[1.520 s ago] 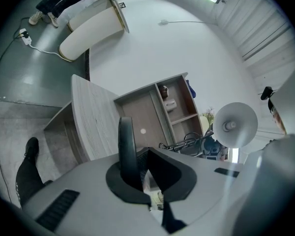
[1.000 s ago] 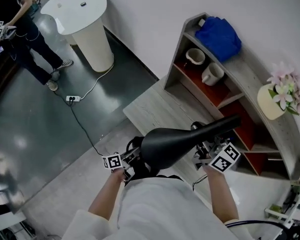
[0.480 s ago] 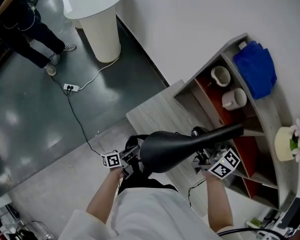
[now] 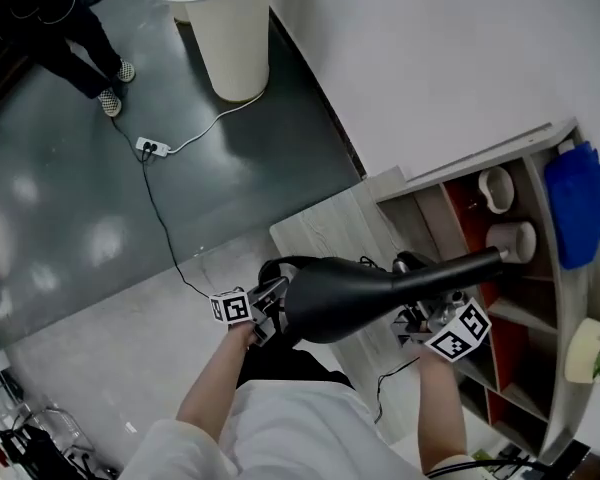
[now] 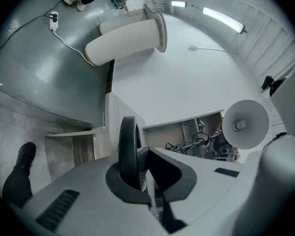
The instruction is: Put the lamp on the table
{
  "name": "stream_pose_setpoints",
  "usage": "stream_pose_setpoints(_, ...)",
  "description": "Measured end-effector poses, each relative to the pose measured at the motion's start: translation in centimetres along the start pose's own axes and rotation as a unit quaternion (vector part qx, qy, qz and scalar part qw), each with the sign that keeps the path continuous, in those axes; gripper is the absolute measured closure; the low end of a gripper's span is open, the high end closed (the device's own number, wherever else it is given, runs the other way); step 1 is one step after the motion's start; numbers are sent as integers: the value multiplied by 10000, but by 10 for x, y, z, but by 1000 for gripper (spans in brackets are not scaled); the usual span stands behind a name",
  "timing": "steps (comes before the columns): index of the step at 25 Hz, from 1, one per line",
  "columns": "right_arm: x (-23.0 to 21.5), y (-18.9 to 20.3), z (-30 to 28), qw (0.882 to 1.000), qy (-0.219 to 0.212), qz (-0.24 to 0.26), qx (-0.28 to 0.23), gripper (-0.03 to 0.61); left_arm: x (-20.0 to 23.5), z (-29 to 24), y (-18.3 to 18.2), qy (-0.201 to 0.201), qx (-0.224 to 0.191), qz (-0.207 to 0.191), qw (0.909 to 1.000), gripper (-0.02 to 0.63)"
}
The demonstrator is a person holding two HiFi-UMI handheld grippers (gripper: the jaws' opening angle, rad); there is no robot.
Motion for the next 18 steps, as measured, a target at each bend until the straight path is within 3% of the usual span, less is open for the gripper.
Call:
stream_pose_setpoints(15, -15, -15, -66, 9979, -304, 363, 434, 523, 24, -22, -31, 55, -617, 227, 9978, 604)
stream_pose_setpoints(18, -16, -18, -74, 9964, -399, 507, 544, 523, 27, -29, -31, 36, -570, 254, 9980, 604)
Point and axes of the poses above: the fingertips, and each gripper's own axes: z backward along the fingers, x to its left, y out of its underside, the point moved 7 cm from there along z, backward along the fingers, and after that the axes turned 3 degrees about -z, right-handed, at the moved point
